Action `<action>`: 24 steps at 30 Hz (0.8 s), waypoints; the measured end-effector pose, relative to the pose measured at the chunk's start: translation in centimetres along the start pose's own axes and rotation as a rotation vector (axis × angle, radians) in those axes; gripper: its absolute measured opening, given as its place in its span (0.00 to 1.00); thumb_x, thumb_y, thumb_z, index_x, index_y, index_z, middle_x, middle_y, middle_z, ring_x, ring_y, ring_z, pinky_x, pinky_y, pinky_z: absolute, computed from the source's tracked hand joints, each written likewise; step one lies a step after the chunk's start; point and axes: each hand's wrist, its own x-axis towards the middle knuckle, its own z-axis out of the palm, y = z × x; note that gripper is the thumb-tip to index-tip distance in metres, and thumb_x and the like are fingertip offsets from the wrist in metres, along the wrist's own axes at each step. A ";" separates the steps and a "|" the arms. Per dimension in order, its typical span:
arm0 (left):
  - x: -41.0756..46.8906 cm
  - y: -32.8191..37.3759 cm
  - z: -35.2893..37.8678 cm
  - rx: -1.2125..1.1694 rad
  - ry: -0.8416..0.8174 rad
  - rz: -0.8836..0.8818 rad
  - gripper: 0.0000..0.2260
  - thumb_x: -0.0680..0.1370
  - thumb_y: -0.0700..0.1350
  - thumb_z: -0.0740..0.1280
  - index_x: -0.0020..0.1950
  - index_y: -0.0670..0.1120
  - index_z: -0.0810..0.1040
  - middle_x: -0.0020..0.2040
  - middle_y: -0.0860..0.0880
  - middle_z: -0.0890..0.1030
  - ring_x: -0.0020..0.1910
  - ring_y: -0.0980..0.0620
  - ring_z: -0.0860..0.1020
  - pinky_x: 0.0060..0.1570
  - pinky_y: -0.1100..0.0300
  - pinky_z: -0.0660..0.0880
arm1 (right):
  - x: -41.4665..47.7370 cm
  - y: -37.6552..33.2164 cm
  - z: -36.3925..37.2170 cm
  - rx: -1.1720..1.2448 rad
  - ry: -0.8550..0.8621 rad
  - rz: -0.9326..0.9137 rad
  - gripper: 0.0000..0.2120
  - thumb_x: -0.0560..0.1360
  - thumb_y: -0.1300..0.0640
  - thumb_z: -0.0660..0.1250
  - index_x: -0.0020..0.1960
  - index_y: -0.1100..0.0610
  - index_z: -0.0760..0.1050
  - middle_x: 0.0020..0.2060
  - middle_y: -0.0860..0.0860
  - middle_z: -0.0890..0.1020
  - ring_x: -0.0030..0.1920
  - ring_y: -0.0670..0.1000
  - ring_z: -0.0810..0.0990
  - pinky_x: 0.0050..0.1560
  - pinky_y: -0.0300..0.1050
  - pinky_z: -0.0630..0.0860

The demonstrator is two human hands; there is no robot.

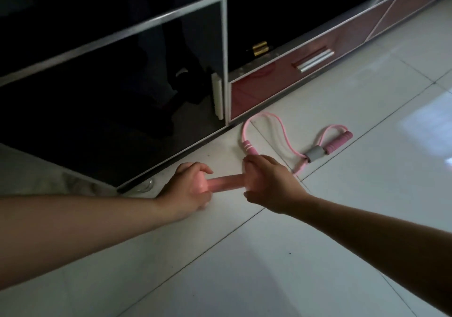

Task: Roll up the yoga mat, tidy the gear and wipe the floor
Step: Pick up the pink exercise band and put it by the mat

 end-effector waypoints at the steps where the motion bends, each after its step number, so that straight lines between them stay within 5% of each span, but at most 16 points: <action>1: -1.1 -0.6 -1.2 -0.004 0.018 0.015 0.19 0.68 0.39 0.70 0.52 0.59 0.71 0.60 0.55 0.65 0.52 0.56 0.72 0.40 0.66 0.73 | -0.2 -1.6 0.3 -0.004 -0.007 -0.017 0.31 0.66 0.55 0.73 0.65 0.46 0.64 0.60 0.46 0.71 0.53 0.50 0.74 0.49 0.41 0.72; 8: -9.1 -7.0 -8.5 -0.095 0.135 0.052 0.20 0.59 0.55 0.67 0.51 0.60 0.73 0.58 0.58 0.69 0.55 0.62 0.72 0.53 0.64 0.73 | -0.6 -12.5 4.9 -0.086 -0.088 -0.093 0.29 0.65 0.52 0.73 0.62 0.44 0.65 0.59 0.45 0.71 0.52 0.49 0.74 0.49 0.39 0.76; 15: -16.1 -16.6 -9.6 -0.321 0.187 -0.074 0.17 0.61 0.54 0.67 0.48 0.63 0.72 0.53 0.55 0.71 0.43 0.51 0.78 0.35 0.56 0.77 | -0.5 -18.7 13.7 -0.126 -0.256 -0.097 0.31 0.65 0.52 0.74 0.61 0.43 0.62 0.61 0.46 0.67 0.49 0.50 0.76 0.46 0.39 0.76; 18: -18.4 -20.8 -10.5 -0.320 0.234 -0.164 0.14 0.63 0.54 0.66 0.48 0.61 0.72 0.53 0.56 0.72 0.39 0.52 0.80 0.38 0.54 0.78 | -0.1 -21.0 18.5 -0.084 -0.310 -0.090 0.28 0.64 0.54 0.73 0.60 0.43 0.64 0.60 0.46 0.67 0.48 0.50 0.77 0.45 0.37 0.75; 21: -20.4 -25.7 -12.0 -0.186 0.250 -0.229 0.18 0.62 0.53 0.67 0.51 0.60 0.71 0.57 0.62 0.69 0.47 0.58 0.77 0.44 0.55 0.77 | 0.3 -23.3 23.3 -0.043 -0.338 -0.075 0.29 0.65 0.54 0.72 0.61 0.40 0.63 0.62 0.44 0.66 0.49 0.49 0.77 0.47 0.39 0.77; 24: -22.3 -29.4 -13.3 -0.176 0.249 -0.254 0.18 0.65 0.52 0.68 0.53 0.61 0.71 0.57 0.62 0.68 0.43 0.58 0.78 0.37 0.56 0.79 | 0.9 -25.6 26.9 -0.023 -0.365 -0.081 0.31 0.65 0.55 0.71 0.62 0.40 0.62 0.63 0.43 0.65 0.48 0.48 0.76 0.40 0.31 0.71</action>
